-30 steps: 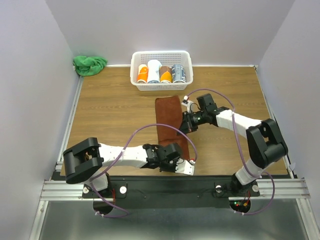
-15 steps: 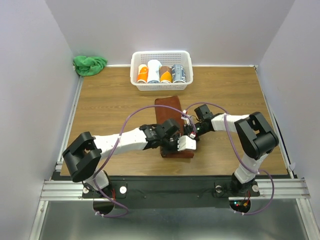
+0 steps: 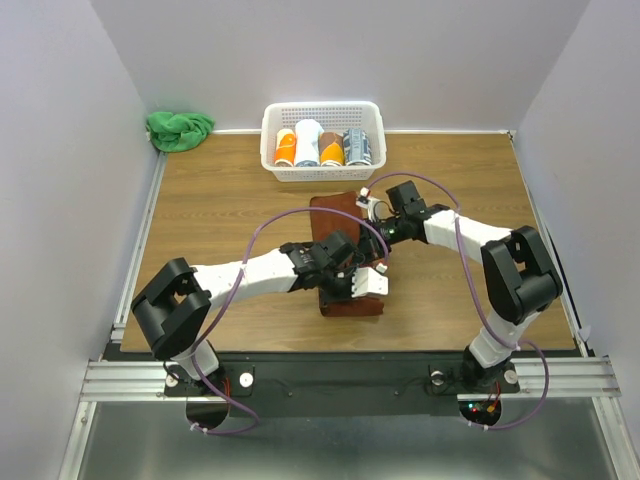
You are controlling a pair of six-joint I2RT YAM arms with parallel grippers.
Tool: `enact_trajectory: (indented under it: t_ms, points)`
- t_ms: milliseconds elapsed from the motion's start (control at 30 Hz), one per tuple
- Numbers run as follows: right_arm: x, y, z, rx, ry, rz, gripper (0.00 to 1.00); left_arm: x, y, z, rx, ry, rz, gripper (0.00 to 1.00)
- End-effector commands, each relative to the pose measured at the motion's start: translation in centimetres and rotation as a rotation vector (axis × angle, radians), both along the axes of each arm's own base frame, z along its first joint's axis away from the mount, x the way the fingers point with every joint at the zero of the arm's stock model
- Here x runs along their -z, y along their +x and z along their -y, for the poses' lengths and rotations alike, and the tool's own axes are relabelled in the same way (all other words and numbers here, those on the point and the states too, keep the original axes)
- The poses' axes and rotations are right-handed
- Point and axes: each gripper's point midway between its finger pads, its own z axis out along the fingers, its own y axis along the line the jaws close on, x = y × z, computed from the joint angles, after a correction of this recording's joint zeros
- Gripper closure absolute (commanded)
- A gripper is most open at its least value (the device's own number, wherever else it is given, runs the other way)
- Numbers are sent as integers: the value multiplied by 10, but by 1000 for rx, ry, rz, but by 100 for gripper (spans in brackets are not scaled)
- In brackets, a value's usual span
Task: Roll the towels
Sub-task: Roll the towel
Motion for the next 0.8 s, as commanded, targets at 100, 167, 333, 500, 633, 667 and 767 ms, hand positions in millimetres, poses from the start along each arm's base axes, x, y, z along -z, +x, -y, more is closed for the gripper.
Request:
enact_trajectory:
  t_ms: [100,167,333,500,633,667,767]
  points:
    - [14,11,3,6,-69,50,84,-28,13,7,18,-70,28,100]
    - [24,10,3,-4,-77,26,86,-30,19,6,9,-72,34,100]
    - [51,-8,6,-36,-85,-82,89,-27,37,4,-34,-68,43,100]
    - [53,-9,5,-45,-81,-87,90,-16,55,2,-76,-58,60,100]
    - [52,-6,5,-39,-90,-73,90,-3,67,-3,-99,-45,65,100]
    - [52,-5,5,-38,-91,-72,90,-1,70,-3,-104,-49,71,100]
    - [49,4,8,-21,-118,-26,87,6,75,-3,-116,-52,76,100]
